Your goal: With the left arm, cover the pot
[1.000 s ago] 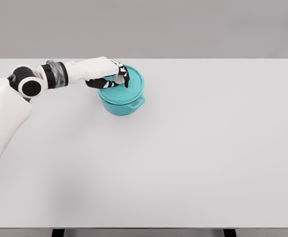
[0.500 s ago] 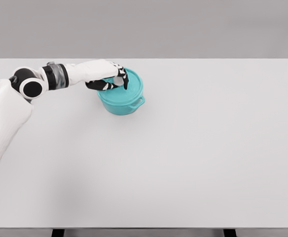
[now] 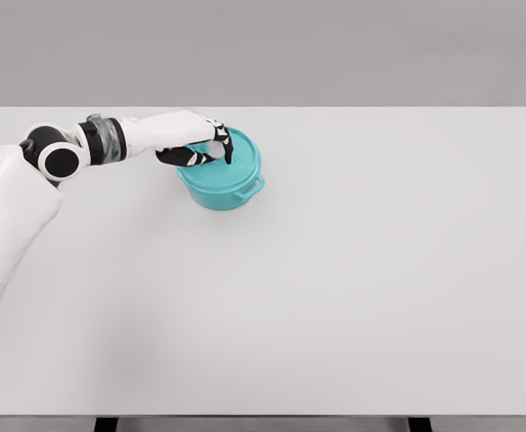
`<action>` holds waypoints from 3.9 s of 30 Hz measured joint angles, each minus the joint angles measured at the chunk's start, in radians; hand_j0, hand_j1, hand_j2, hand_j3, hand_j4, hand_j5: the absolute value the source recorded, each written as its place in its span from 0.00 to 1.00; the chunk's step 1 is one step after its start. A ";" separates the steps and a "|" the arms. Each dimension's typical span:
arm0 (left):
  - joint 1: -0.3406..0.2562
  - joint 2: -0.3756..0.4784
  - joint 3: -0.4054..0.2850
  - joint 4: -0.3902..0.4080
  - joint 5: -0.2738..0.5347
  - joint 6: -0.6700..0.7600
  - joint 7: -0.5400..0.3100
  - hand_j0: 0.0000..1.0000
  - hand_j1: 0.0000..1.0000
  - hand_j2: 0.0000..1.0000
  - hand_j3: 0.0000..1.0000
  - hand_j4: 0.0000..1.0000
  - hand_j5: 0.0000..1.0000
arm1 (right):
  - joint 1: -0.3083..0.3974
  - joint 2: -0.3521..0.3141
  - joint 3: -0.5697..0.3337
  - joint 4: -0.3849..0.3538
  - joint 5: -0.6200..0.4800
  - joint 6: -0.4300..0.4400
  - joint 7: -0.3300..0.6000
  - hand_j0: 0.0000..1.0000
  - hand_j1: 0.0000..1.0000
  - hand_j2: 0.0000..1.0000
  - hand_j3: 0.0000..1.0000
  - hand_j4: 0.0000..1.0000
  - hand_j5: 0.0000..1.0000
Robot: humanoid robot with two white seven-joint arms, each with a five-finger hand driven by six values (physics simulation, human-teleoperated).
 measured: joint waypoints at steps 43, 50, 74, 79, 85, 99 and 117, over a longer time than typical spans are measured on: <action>-0.018 -0.017 0.003 0.018 0.000 0.001 0.000 0.69 0.69 0.69 0.69 0.69 0.69 | 0.000 0.000 0.000 0.000 0.000 0.000 0.000 1.00 1.00 1.00 1.00 1.00 1.00; -0.029 -0.014 0.007 0.011 0.002 0.001 0.000 0.69 0.69 0.69 0.69 0.69 0.69 | 0.000 0.000 0.000 0.000 0.000 0.000 0.000 1.00 1.00 1.00 1.00 1.00 1.00; -0.023 -0.011 0.011 0.006 0.012 0.001 0.000 0.81 0.81 0.81 0.81 0.81 0.81 | 0.000 0.000 0.000 0.000 0.000 0.000 0.000 1.00 1.00 1.00 1.00 1.00 1.00; -0.023 -0.011 0.012 0.005 0.014 0.001 0.000 0.84 0.84 0.84 0.84 0.84 0.84 | 0.000 0.000 0.000 0.000 0.000 0.000 0.000 1.00 1.00 1.00 1.00 1.00 1.00; -0.025 -0.010 0.012 -0.005 0.014 0.001 0.000 0.84 0.84 0.84 0.84 0.84 0.84 | 0.000 0.000 0.000 0.000 0.000 0.000 0.000 1.00 1.00 1.00 1.00 1.00 1.00; -0.020 0.031 0.013 -0.049 0.016 0.000 0.000 0.98 0.98 0.98 0.98 0.98 0.98 | 0.000 0.000 0.000 0.000 0.000 0.000 0.000 1.00 1.00 1.00 1.00 1.00 1.00; 0.256 0.495 0.200 -0.391 0.246 0.001 0.000 1.00 1.00 1.00 1.00 1.00 1.00 | 0.000 0.000 0.000 0.000 0.000 0.000 0.000 1.00 1.00 1.00 1.00 1.00 1.00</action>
